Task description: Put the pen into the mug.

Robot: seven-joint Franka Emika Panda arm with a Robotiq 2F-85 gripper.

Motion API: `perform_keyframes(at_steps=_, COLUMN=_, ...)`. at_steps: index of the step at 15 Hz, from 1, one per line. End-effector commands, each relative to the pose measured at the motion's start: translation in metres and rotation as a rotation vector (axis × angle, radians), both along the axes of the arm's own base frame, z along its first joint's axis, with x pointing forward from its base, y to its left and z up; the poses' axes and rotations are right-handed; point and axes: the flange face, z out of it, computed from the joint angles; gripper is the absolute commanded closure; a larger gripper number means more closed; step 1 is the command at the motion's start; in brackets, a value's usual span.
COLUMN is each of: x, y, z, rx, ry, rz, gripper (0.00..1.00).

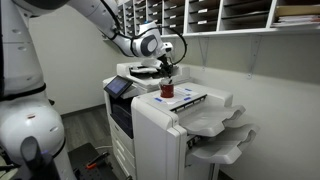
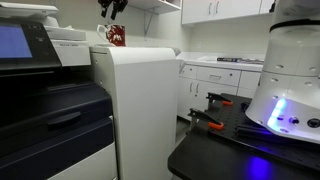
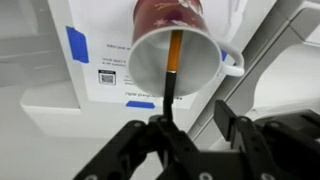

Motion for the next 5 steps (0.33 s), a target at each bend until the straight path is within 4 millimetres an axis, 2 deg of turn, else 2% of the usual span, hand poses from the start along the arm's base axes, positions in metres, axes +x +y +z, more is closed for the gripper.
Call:
perform_keyframes(at_steps=1, x=-0.018, y=-0.011, z=0.037, rx=-0.017, ry=0.095, rz=-0.024, gripper=0.16)
perform_keyframes(at_steps=3, x=-0.028, y=-0.019, z=0.059, rx=-0.016, ry=0.169, rz=-0.019, gripper=0.04)
perform_keyframes(at_steps=5, x=-0.036, y=-0.025, z=0.074, rx=-0.009, ry=0.219, rz=0.016, gripper=0.0)
